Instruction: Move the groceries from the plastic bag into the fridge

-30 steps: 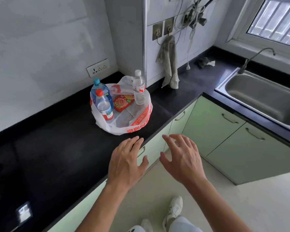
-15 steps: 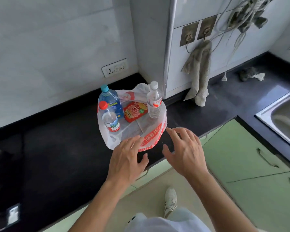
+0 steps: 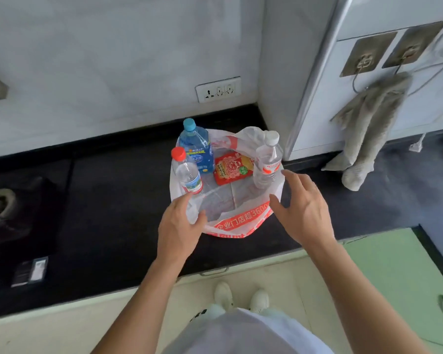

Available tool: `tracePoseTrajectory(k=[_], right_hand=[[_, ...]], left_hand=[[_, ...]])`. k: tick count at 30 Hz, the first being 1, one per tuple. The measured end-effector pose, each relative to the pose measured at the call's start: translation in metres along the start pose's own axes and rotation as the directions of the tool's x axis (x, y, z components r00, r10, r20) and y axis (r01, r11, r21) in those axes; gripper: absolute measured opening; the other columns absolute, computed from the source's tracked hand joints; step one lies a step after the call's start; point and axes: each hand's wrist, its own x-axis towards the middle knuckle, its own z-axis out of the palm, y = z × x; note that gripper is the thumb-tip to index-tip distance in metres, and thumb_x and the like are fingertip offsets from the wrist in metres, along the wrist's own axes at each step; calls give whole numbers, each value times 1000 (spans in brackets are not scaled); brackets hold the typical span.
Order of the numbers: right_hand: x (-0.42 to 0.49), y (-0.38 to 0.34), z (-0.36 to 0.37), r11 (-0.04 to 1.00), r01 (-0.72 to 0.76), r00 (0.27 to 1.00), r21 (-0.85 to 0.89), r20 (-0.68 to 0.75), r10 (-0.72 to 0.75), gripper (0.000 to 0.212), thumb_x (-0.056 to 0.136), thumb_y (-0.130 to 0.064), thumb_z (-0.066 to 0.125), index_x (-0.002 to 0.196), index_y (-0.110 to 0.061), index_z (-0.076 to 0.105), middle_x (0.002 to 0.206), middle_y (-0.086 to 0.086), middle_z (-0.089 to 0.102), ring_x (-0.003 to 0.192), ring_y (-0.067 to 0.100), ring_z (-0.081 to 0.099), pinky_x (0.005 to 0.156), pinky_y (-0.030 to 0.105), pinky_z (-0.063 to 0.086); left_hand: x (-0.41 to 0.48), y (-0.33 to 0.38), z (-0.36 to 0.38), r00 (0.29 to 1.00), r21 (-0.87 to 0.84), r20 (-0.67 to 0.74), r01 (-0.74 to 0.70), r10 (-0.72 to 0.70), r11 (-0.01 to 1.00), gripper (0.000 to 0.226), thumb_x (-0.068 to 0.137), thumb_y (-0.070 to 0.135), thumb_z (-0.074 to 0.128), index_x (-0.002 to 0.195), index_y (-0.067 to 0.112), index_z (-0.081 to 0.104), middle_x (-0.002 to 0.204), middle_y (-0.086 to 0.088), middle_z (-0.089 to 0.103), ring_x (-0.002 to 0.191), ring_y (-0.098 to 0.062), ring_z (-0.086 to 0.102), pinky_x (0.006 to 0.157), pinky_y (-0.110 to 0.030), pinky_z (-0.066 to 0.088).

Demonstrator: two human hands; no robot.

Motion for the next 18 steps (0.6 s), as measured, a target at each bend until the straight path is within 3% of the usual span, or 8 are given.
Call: tracePoseTrajectory(k=[6, 11, 18], right_hand=[[39, 0, 13, 972, -159, 987, 173, -3, 162, 71, 85, -44, 73, 143, -19, 43, 132, 7, 58, 115, 26, 60, 84, 34, 45], [66, -6, 36, 929, -262, 964, 263, 30, 264, 78, 83, -49, 77, 146, -21, 39, 144, 6, 53, 123, 25, 57, 94, 42, 52], [92, 10, 74, 772, -443, 889, 456, 111, 445, 78, 75, -42, 86, 140, -23, 49, 133, 1, 62, 118, 23, 63, 100, 50, 55]], left_hand=[[36, -7, 4, 980, -253, -65, 165, -187, 953, 53, 87, 27, 74, 134, 16, 51, 134, -4, 59, 121, -19, 57, 96, -36, 52], [69, -18, 13, 978, -274, -52, 180, -202, 945, 60, 83, 35, 77, 134, 20, 50, 133, 0, 59, 119, -15, 57, 94, -31, 48], [105, -39, 24, 969, -285, 60, 245, -238, 927, 63, 78, 30, 82, 131, 18, 50, 131, -2, 61, 119, -19, 60, 98, -39, 51]])
